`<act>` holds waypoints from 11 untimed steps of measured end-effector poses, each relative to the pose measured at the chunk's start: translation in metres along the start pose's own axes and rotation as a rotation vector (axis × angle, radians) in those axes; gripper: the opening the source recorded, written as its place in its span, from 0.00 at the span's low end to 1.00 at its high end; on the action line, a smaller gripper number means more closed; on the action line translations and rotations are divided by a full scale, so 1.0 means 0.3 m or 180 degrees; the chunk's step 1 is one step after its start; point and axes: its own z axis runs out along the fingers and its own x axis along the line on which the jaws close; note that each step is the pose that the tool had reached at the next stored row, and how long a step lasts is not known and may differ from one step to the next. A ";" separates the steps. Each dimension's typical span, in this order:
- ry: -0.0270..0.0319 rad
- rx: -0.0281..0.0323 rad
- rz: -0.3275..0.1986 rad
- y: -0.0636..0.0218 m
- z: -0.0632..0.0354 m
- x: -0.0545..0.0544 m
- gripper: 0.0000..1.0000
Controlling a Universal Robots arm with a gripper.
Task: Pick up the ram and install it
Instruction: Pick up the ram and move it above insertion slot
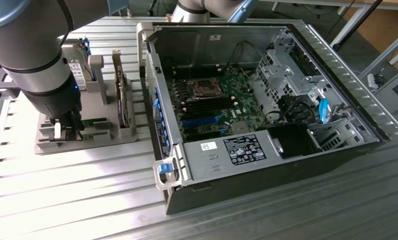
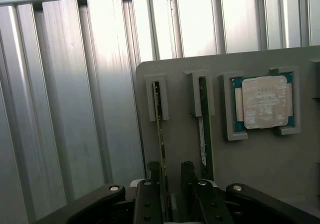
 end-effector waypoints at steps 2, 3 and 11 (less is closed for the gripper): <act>0.0000 0.0000 0.0000 0.000 0.000 0.000 0.30; 0.0000 0.0000 0.0000 0.000 0.000 0.000 0.30; 0.0000 0.0000 0.0000 0.000 0.000 0.000 0.11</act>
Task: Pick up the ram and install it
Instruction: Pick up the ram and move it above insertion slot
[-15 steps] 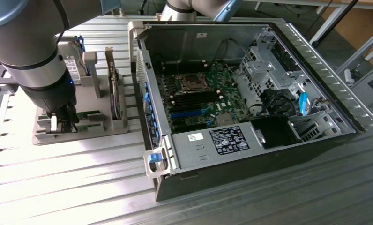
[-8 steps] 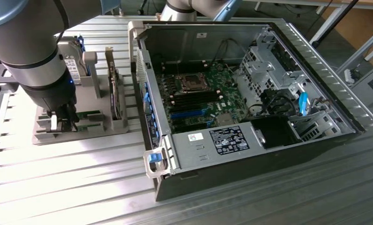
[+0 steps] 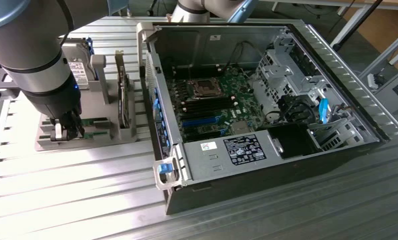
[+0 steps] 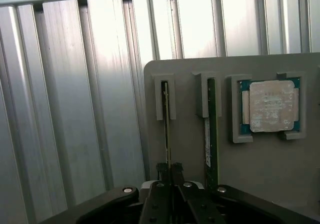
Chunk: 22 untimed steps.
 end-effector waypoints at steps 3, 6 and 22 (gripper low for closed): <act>0.0000 0.0000 0.0000 0.000 0.000 0.000 0.11; 0.0001 0.0000 0.0000 0.000 -0.009 0.000 0.11; 0.0000 0.0000 0.0000 -0.002 -0.075 -0.002 0.11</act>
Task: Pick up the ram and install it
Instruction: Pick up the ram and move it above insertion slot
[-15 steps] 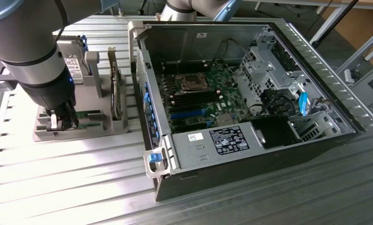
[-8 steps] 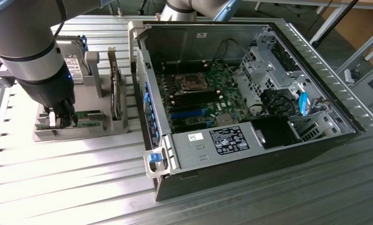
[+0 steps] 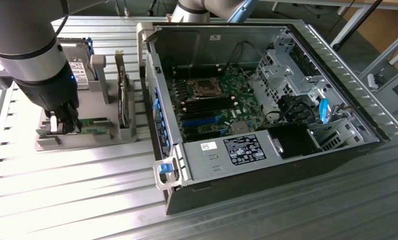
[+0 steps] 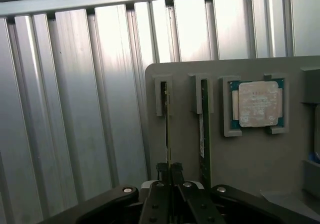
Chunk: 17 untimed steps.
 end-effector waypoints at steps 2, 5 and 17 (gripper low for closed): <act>0.0000 0.0000 0.0000 0.000 -0.012 0.000 0.11; 0.0000 0.0000 0.0000 -0.001 -0.030 -0.001 0.11; 0.0000 0.0000 0.0000 -0.002 -0.077 -0.002 0.11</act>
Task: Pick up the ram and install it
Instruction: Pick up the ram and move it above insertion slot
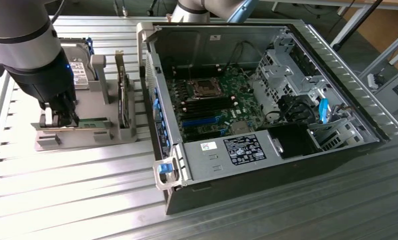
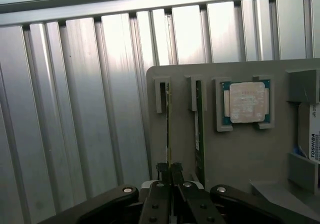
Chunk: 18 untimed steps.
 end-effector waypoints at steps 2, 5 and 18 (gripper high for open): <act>0.0000 0.0000 0.0000 0.000 -0.003 0.000 0.11; 0.0000 0.0000 0.0000 0.000 -0.012 0.000 0.11; 0.0000 0.0000 0.0000 -0.001 -0.041 -0.001 0.11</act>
